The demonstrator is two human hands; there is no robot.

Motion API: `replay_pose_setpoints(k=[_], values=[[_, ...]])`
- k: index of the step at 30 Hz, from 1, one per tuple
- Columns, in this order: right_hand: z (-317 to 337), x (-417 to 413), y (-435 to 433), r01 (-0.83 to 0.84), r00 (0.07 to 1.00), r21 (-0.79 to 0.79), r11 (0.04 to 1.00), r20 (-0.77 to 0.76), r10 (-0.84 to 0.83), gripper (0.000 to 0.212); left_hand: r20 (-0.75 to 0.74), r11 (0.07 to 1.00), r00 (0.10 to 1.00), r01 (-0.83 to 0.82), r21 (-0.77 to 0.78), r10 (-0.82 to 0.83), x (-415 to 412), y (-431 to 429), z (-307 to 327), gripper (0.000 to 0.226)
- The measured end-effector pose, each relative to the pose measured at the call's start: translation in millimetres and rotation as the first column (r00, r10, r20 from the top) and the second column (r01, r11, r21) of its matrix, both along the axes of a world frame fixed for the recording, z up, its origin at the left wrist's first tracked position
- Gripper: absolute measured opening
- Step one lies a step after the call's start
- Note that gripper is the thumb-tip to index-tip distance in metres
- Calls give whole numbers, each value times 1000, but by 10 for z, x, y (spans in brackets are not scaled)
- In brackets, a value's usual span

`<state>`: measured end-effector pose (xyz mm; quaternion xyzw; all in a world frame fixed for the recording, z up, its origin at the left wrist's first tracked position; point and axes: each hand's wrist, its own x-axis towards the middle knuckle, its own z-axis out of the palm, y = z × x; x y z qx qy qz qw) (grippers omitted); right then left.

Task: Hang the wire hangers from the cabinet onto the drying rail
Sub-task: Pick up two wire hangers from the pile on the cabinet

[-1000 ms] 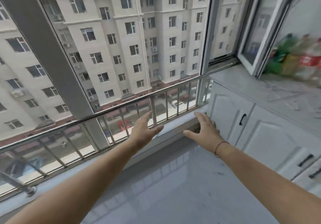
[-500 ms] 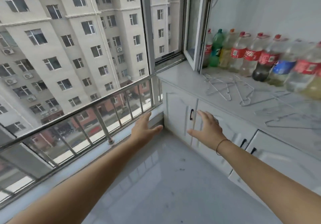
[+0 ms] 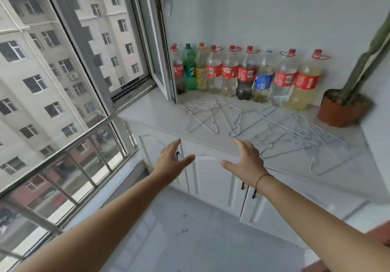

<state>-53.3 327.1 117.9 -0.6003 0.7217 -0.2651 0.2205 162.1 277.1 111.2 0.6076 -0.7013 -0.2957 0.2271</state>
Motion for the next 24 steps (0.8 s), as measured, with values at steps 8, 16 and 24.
replay_pose_setpoints(k=[8,16,24], values=[[-189,-648,-747,170,975,57,984,132,-176,66,-47,991,994,106,79,-103,-660,-1067,-154,67],[-560,-1510,-1113,390,887,150,908,205,-415,53,7,959,966,254,127,-257,-1591,-1828,-390,61],[-887,-2774,-1578,482,845,169,860,167,-507,48,-52,935,951,309,172,-304,-2839,-2333,-648,58]])
